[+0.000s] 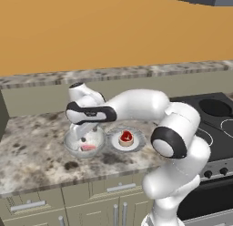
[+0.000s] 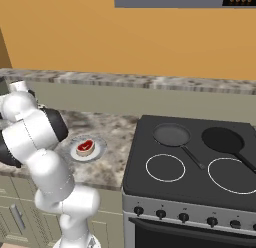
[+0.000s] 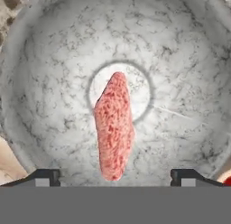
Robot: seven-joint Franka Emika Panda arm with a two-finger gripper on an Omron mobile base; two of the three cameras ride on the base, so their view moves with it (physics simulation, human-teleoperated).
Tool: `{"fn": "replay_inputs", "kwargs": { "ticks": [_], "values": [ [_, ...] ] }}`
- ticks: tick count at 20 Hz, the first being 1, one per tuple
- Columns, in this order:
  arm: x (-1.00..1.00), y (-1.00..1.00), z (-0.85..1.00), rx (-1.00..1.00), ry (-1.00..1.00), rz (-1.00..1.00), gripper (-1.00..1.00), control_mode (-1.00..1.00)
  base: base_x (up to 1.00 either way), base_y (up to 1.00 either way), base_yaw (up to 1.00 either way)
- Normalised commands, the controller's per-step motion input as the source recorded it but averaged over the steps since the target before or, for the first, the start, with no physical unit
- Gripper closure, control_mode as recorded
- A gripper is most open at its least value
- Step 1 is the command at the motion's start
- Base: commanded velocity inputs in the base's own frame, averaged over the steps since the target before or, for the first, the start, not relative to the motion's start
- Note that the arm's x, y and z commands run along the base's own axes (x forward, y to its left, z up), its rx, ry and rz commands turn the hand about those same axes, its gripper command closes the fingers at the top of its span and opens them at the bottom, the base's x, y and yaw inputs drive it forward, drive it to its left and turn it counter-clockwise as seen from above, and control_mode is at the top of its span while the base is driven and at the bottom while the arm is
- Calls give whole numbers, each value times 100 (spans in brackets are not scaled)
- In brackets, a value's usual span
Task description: Place one of the steaks on the plate and the other in the bowl. Then place the bowl in the fridge.
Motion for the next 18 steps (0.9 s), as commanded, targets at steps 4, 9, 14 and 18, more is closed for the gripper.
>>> {"fn": "replay_inputs", "kwargs": {
  "ticks": [4,9,14,18],
  "values": [
    [-54,-90,53,0,-10,-42,-100,-100,0,0,0],
    [-63,-92,63,0,-11,-40,-100,-100,0,0,0],
    [-82,-89,27,0,-11,-37,-100,-100,0,0,0],
    [-79,-96,22,1,0,-22,-100,-100,0,0,0]
  ]
}}
